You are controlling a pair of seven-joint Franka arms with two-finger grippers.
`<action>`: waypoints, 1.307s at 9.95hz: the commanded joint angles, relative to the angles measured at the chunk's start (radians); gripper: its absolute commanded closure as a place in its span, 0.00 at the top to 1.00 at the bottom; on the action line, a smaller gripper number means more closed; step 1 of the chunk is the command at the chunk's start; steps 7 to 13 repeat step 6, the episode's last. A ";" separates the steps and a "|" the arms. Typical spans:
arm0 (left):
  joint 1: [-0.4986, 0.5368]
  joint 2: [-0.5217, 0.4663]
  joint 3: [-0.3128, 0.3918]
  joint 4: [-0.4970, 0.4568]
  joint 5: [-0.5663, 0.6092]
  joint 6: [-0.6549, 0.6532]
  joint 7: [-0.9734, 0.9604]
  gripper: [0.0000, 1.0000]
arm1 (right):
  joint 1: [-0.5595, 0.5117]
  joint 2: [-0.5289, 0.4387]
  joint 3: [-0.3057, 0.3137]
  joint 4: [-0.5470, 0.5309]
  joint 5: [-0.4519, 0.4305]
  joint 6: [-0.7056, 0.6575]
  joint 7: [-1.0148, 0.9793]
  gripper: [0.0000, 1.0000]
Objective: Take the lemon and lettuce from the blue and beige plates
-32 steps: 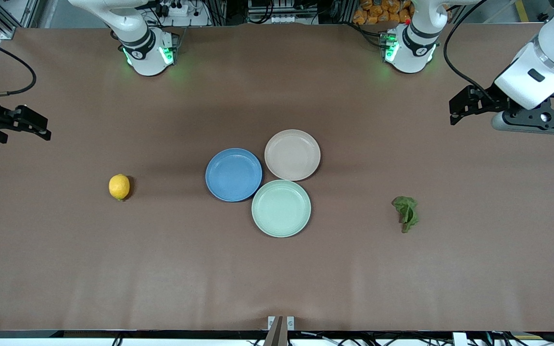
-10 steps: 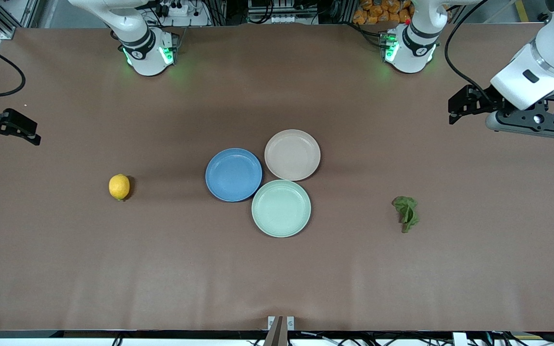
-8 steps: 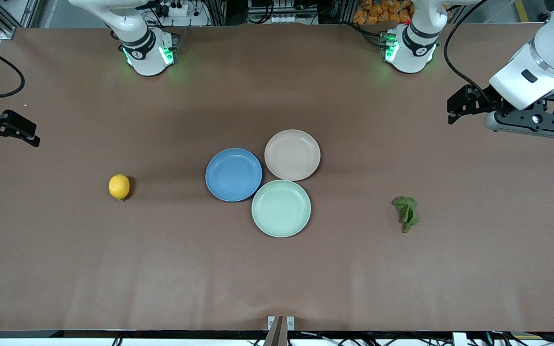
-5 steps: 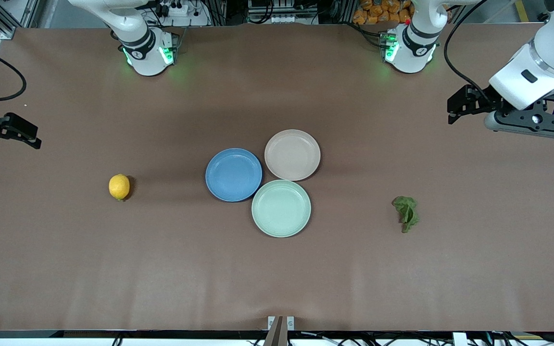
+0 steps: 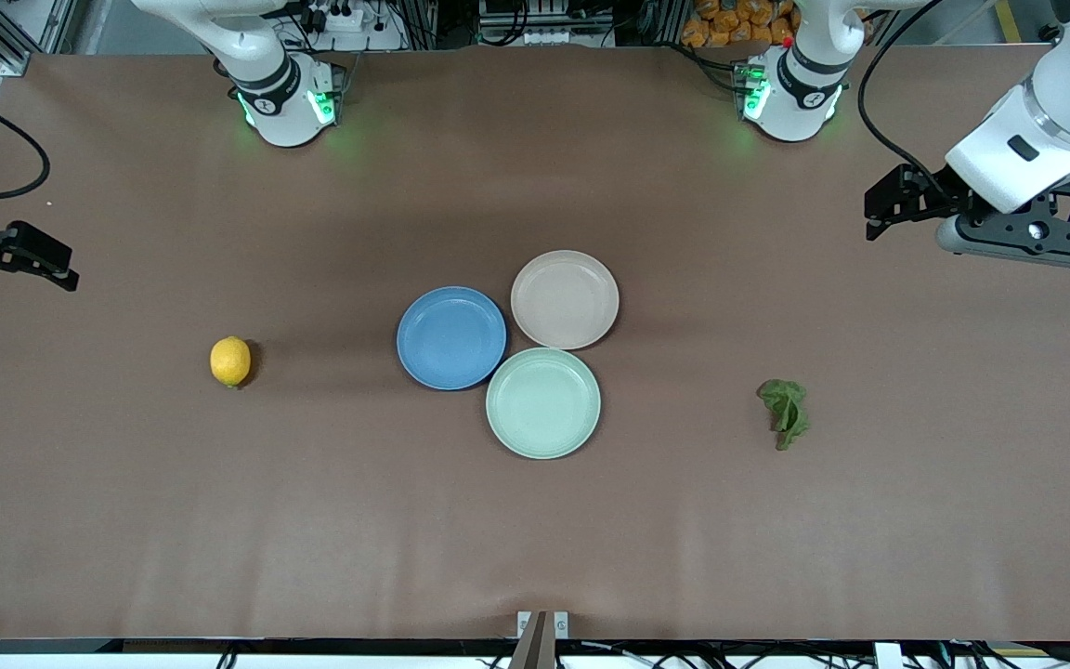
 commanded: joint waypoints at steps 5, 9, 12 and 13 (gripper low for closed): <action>0.009 -0.022 -0.003 -0.007 0.000 0.005 -0.028 1.00 | -0.011 0.016 0.006 0.030 0.010 -0.003 0.007 1.00; 0.009 -0.022 -0.003 -0.009 0.000 0.005 -0.027 1.00 | -0.009 0.013 0.006 0.029 0.012 -0.003 0.010 1.00; 0.009 -0.022 -0.003 -0.009 0.000 0.005 -0.027 1.00 | -0.009 0.013 0.006 0.029 0.012 -0.003 0.010 1.00; 0.009 -0.022 -0.003 -0.009 0.000 0.005 -0.027 1.00 | -0.009 0.013 0.006 0.029 0.012 -0.003 0.010 1.00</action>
